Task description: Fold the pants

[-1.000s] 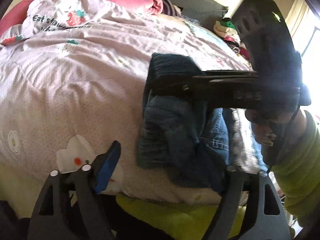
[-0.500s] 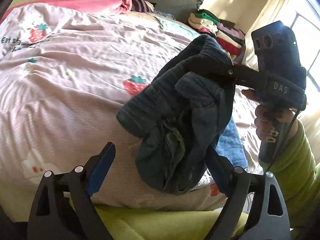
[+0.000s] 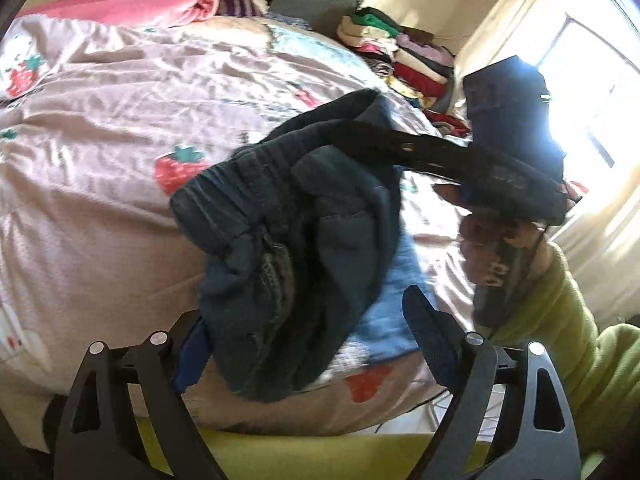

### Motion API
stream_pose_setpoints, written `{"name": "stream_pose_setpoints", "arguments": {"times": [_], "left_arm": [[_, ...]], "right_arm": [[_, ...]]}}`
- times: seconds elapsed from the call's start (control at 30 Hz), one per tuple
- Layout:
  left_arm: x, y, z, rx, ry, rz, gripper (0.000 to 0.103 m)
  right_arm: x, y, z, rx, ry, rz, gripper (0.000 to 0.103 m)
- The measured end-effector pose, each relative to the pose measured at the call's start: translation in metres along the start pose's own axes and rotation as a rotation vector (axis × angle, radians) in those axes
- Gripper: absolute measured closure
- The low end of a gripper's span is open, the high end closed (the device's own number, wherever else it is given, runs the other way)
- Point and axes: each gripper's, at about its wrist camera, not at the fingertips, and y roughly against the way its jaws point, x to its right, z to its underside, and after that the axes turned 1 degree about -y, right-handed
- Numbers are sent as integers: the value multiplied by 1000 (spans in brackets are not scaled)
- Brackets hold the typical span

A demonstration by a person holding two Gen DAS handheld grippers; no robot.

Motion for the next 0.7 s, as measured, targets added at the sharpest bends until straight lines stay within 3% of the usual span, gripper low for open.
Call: {"name": "stream_pose_setpoints", "arguments": {"times": [0.13,0.33,0.53,0.6,0.67,0.7], "left_arm": [[26,-7,3,-21,-66,60,17],[64,-26,16,-93,-197,141,16],[67,-46,31,-163,-211,121,16],[66,-50,34,-179,-213,114,16],[69,-44,37,-177,-216,114,16],[69,-40,38,-169,-217,118,16]], "right_arm": [[20,28,10,48,-54,70,61],[33,62,31,55,-115,250,51],[17,48,45,-8,-89,250,34],[16,32,45,-43,-80,267,33],[20,18,47,-97,-70,351,34],[25,10,49,-126,-65,395,43]]}}
